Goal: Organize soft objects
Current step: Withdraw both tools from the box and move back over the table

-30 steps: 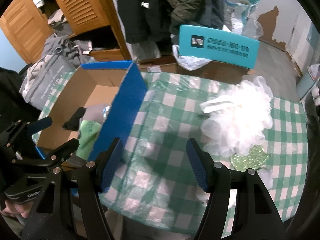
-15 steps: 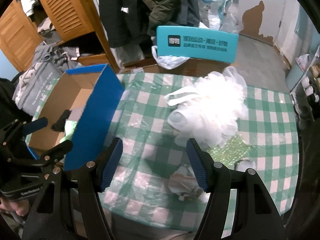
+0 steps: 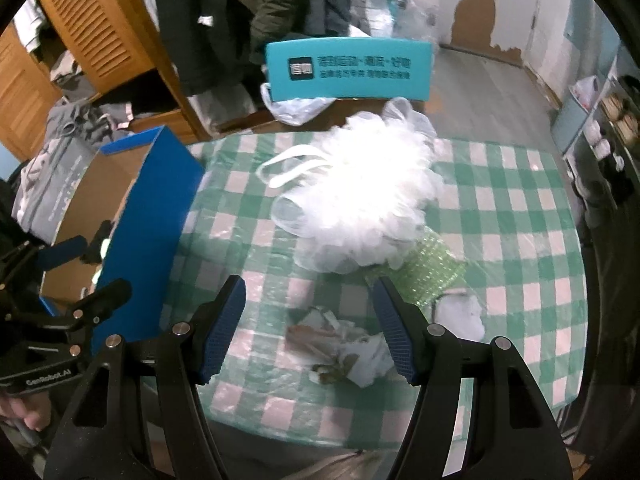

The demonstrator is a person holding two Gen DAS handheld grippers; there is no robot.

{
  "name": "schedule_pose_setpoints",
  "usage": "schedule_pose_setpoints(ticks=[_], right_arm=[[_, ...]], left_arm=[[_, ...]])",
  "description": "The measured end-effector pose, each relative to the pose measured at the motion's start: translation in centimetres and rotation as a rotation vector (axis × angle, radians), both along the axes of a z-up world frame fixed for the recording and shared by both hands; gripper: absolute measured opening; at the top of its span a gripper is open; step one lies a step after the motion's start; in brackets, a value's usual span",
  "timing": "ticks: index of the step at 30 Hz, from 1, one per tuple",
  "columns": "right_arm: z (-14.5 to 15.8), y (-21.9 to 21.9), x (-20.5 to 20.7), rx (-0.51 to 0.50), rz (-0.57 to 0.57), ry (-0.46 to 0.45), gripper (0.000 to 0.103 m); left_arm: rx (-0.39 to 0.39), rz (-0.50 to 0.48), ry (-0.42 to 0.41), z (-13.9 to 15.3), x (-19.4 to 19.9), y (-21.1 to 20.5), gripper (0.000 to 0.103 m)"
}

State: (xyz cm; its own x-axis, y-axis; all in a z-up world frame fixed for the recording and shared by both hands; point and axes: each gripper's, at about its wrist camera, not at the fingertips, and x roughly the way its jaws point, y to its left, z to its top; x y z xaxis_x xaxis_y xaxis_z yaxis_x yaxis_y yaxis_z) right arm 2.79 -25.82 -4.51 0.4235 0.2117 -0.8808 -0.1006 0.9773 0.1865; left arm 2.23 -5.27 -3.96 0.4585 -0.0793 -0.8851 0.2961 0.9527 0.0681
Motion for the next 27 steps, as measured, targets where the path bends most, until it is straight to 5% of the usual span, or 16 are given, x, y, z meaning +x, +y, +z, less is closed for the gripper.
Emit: schedule_pose_setpoints(ticks=[27], right_arm=[[-6.3,-9.7,-1.1,-0.074,-0.151,0.116,0.065]], left_arm=[[0.008,-0.208,0.132,-5.3,0.0,-11.0,0.081]])
